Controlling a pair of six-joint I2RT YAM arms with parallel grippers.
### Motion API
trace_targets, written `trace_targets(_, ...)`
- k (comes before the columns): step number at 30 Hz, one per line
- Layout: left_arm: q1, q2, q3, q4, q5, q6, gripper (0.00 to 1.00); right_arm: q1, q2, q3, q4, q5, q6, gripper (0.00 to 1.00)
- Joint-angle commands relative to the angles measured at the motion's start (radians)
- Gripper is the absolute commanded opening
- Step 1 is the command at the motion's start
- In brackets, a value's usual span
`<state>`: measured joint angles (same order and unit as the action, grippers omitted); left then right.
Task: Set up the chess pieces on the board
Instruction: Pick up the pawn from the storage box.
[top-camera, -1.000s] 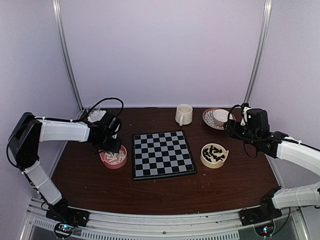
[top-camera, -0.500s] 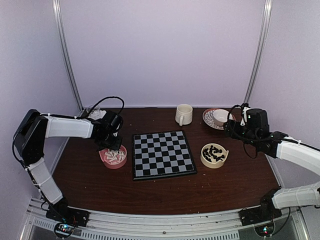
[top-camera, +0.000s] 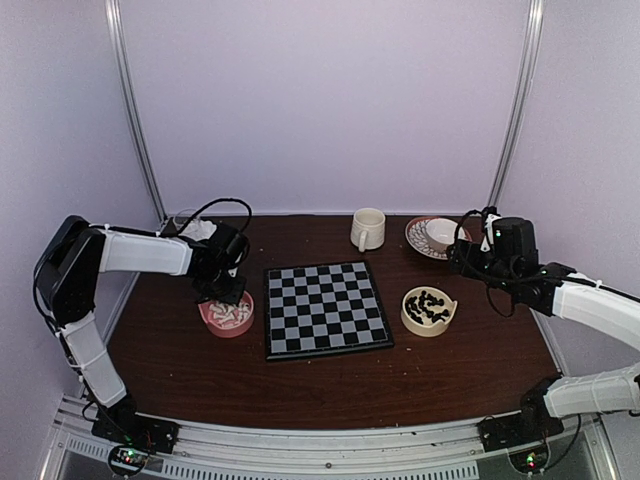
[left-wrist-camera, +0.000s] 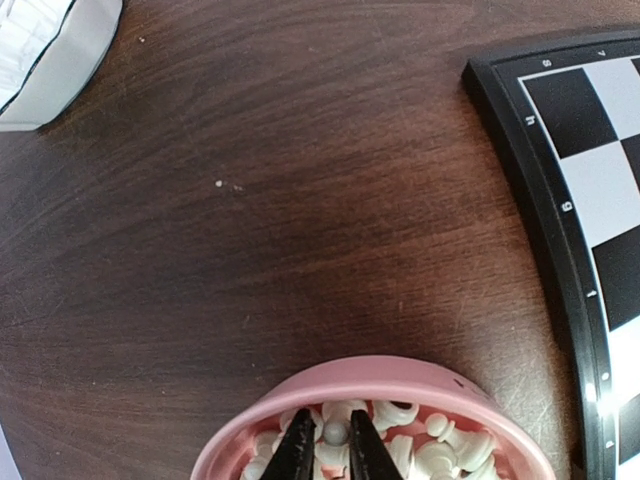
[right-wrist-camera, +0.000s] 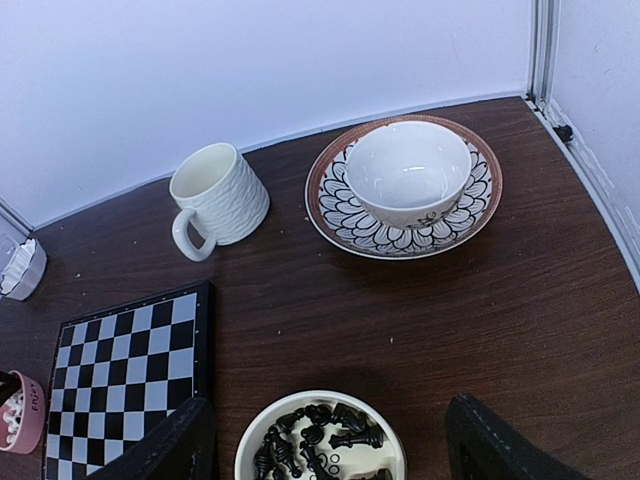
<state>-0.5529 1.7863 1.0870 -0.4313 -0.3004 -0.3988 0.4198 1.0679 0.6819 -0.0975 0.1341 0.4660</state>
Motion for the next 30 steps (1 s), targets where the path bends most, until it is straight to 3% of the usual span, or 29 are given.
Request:
trace_targets(1,0.005,0.013,0.031,-0.021,-0.003,-0.009,0.15,0.007,0.004,0.025,0.002,0.004,-0.012,0.82)
trace_targets(15,0.005,0.025,0.039,-0.026,0.012,-0.011,0.13,0.007,0.002,0.025,-0.001,0.006,-0.013,0.82)
trace_targets(19,0.005,0.018,0.037,-0.029,0.009,-0.009,0.06,0.007,0.000,0.025,0.000,0.007,-0.012,0.82)
trace_targets(30,-0.010,-0.158,-0.065,0.055,0.057,0.006,0.04,0.007,0.004,0.027,-0.001,0.010,-0.014,0.82)
